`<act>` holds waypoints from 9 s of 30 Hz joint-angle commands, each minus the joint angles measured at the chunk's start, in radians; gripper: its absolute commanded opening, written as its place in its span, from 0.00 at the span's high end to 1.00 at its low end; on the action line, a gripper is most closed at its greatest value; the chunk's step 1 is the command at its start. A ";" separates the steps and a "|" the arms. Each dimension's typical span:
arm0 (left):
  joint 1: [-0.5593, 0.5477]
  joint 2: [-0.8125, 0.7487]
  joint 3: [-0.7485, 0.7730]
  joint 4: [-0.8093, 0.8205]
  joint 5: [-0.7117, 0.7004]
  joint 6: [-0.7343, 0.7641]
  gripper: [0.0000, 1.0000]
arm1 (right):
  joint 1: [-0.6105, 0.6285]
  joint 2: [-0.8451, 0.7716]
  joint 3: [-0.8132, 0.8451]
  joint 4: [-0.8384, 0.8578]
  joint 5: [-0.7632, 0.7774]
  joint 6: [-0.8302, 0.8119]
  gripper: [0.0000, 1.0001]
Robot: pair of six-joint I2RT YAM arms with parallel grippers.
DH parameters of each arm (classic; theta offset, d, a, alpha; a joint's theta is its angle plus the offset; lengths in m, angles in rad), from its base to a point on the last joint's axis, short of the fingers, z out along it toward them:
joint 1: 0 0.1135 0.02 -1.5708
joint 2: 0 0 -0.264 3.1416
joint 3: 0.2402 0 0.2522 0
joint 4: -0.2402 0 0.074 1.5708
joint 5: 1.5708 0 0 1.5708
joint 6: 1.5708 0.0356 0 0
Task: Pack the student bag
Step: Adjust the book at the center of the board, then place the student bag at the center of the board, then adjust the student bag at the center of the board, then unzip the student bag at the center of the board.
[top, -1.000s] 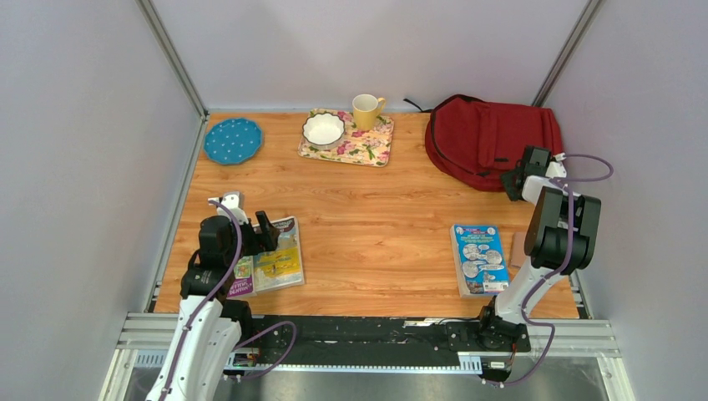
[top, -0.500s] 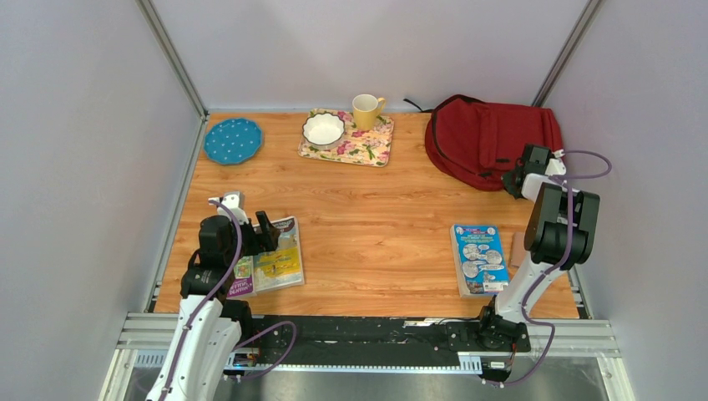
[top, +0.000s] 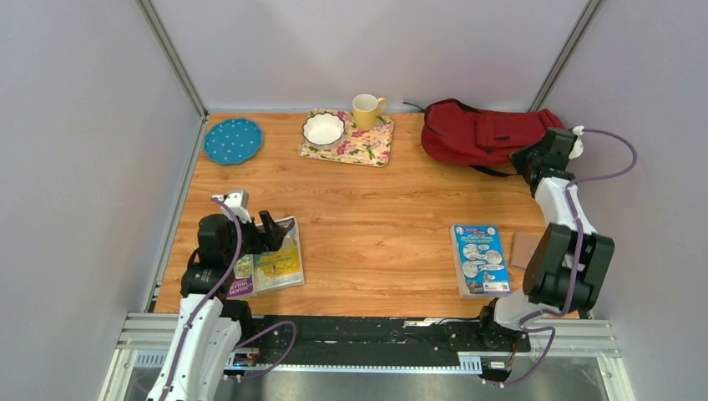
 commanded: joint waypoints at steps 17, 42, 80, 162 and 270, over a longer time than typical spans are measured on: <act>-0.626 0.156 -0.144 0.293 -0.188 -0.328 0.06 | -0.016 -0.499 0.107 -0.165 -0.040 -0.086 1.00; -0.599 0.180 -0.169 0.089 -0.550 -0.326 0.01 | 0.014 -0.595 0.432 -0.341 -0.396 -0.140 1.00; -0.599 0.001 0.063 0.078 -0.382 -0.327 0.01 | 0.905 -0.746 -0.230 -0.184 0.234 0.001 1.00; -0.570 0.604 0.334 -0.094 -0.327 -0.131 0.89 | 1.042 -0.888 -0.777 -0.205 0.161 0.272 0.04; -0.961 0.784 0.270 0.236 -0.121 -0.329 1.00 | 0.792 -0.669 -0.620 -0.123 0.185 0.147 1.00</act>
